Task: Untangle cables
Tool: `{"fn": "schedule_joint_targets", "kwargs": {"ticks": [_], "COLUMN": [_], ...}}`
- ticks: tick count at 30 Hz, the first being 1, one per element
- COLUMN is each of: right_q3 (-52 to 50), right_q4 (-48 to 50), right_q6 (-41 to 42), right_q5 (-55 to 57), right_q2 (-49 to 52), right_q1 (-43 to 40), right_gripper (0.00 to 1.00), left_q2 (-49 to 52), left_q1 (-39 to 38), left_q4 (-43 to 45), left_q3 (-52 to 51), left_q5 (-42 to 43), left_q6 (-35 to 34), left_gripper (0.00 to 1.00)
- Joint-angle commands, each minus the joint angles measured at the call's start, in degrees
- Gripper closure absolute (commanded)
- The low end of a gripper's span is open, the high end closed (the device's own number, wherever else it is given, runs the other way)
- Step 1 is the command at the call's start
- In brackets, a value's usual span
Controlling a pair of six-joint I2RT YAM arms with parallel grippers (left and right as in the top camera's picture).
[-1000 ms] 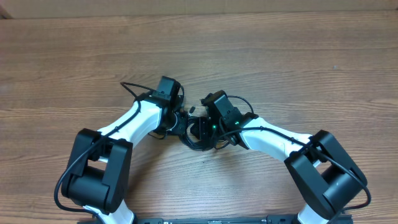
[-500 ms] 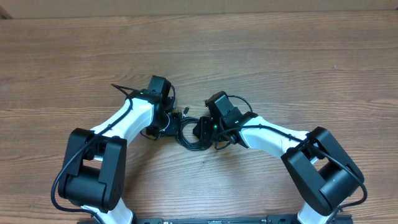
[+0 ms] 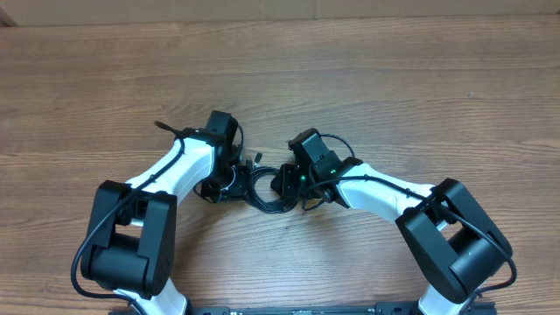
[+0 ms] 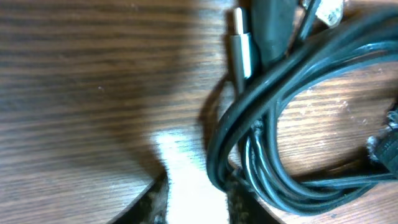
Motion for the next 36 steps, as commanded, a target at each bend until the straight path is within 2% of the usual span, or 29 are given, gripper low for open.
{"fn": "schedule_joint_targets", "kwargs": {"ticks": [1,2,6,14,15,18,21,22,24,25,27,28,33,36], "right_q3": [-0.04,-0.04,-0.04,-0.04,-0.04,-0.04,-0.04,-0.04,-0.04,-0.04,-0.04,-0.04,-0.04,-0.04], "right_q4": [-1.11,-1.11,-1.11,-1.11,-1.14,-1.29,-1.20,-1.11,-1.11,-1.11,-1.14,-1.14,-1.51,-1.57], "right_q6": [0.04,0.02,0.02,0.02,0.02,0.02,0.02,0.02,0.02,0.02,0.02,0.02,0.02,0.00], "right_q5": [2.16,2.16,2.19,2.16,2.19,2.19,2.19,2.19,2.16,2.16,2.19,2.16,2.16,2.16], "right_q2": [0.83,0.83,0.83,0.81,0.83,0.83,0.83,0.83,0.83,0.83,0.83,0.83,0.83,0.83], "right_q1": [-0.44,-0.44,-0.44,-0.44,-0.44,-0.44,-0.44,-0.44,-0.44,-0.44,-0.44,-0.44,-0.44,-0.44], "right_gripper": [0.69,0.69,0.69,0.69,0.68,0.68,0.64,0.64,0.64,0.64,0.64,0.63,0.60,0.60], "left_q2": [3.91,3.91,3.91,3.91,3.91,3.91,3.91,3.91,3.91,3.91,3.91,3.91,3.91,3.91], "left_q1": [0.44,0.42,0.42,0.31,0.31,0.31,0.70,0.94,2.05,2.54,3.52,4.11,4.81,4.28], "left_q4": [3.19,3.76,5.66,6.54,6.51,6.23,3.80,2.58,-1.95,-3.69,-7.91,-9.94,-12.98,-12.68], "left_q3": [-3.19,-3.21,-3.19,-3.19,-3.19,-3.19,-2.89,-2.49,-0.31,0.68,3.32,4.94,7.85,7.61], "left_q5": [-9.53,-10.69,-12.35,-12.11,-11.82,-10.16,-10.21,-10.21,-9.97,-9.51,-7.85,-6.64,-1.81,-1.79], "left_q6": [-2.36,-3.06,-4.20,-4.20,-4.20,-3.85,-3.74,-3.74,-3.76,-3.76,-3.76,-3.74,-2.60,-2.69], "left_gripper": [0.80,0.84,0.89,0.87,0.86,0.66,0.67,0.63,0.62,0.63,0.71,0.71,0.62,0.61]}}
